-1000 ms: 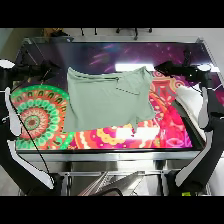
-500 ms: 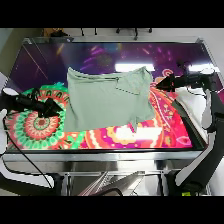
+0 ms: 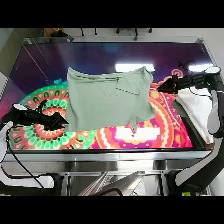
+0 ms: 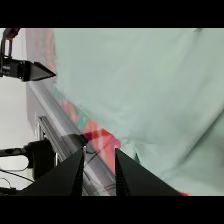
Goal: Fold the shirts.
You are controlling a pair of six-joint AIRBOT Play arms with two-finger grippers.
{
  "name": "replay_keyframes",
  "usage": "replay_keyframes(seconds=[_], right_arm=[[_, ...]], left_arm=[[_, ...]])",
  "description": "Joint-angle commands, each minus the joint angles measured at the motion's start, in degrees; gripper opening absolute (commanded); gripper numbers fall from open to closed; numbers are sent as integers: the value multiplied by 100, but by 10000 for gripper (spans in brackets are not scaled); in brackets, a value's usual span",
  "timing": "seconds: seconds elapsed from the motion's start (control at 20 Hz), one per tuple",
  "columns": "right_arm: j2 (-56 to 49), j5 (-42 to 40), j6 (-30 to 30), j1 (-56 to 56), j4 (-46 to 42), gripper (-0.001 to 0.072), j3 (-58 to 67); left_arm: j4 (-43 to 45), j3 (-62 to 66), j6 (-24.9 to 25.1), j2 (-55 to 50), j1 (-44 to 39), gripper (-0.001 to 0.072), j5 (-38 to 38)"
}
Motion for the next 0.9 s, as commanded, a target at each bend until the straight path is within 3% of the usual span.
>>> replay_keyframes(seconds=[0.0, 0.15, 0.4, 0.5, 0.85], right_arm=[[780, 31, -68, -101, -400, 217, -651], [1718, -87, -90, -170, -787, 218, -1532], [2675, -1486, -42, -59, -748, 223, -2885], [2566, -1860, -39, 15, -656, 223, -2944], [2371, -1556, 85, 7, -570, 225, -2944]], left_arm=[[59, -79, 35, -151, -109, 423, 168], [66, 157, 131, -212, -74, 423, -234], [66, 907, 127, -210, 149, 424, -990], [63, 929, 142, -210, 160, 424, -999], [546, 428, 140, -214, 225, 425, -214]])
